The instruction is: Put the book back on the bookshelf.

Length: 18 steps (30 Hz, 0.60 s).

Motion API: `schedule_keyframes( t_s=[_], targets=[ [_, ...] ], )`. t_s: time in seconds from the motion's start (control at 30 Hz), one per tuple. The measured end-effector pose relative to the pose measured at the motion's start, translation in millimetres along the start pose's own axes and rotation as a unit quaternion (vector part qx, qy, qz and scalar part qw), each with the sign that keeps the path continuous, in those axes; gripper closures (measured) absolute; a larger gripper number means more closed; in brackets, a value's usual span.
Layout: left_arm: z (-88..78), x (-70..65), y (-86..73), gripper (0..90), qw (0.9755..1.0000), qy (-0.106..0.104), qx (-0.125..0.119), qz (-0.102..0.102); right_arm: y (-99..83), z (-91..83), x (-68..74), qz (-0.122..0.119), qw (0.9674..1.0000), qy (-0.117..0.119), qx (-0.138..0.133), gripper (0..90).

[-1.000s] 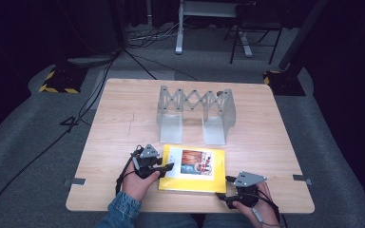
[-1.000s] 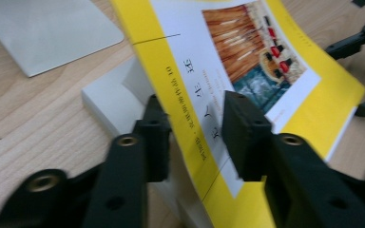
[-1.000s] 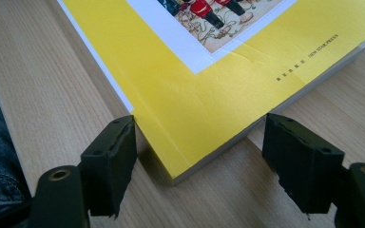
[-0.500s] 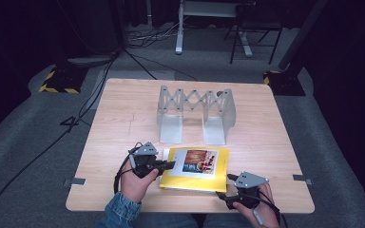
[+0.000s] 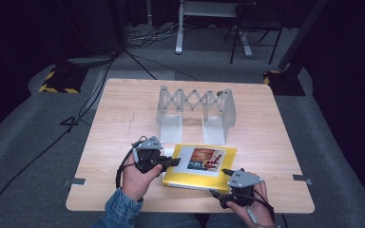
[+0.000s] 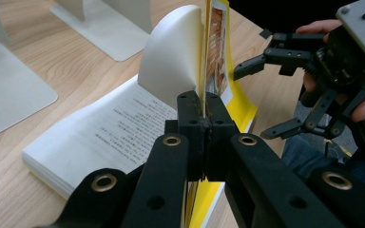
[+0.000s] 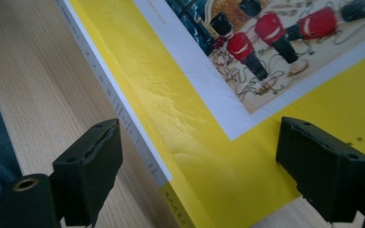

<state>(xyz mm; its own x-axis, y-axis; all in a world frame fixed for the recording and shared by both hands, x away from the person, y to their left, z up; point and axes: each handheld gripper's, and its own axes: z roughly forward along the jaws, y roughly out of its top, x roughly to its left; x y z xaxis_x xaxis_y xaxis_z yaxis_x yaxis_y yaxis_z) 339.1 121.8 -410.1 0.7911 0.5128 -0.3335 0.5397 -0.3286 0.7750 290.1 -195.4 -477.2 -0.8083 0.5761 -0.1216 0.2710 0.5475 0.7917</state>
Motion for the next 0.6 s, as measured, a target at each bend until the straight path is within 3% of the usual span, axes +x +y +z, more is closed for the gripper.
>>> schedule_keyframes(
  t_s=[0.37,0.6],
  targets=[
    [4.2,-2.6,14.5,88.3,0.9996,-0.029,0.002,-0.006,5.2,6.7,7.0,-0.017,0.9995,-0.025,-0.007,15.4],
    [7.6,-4.7,18.7,88.3,0.9989,-0.046,-0.004,-0.009,6.3,12.1,12.5,-0.044,0.9975,-0.054,-0.008,12.4]
  ],
)
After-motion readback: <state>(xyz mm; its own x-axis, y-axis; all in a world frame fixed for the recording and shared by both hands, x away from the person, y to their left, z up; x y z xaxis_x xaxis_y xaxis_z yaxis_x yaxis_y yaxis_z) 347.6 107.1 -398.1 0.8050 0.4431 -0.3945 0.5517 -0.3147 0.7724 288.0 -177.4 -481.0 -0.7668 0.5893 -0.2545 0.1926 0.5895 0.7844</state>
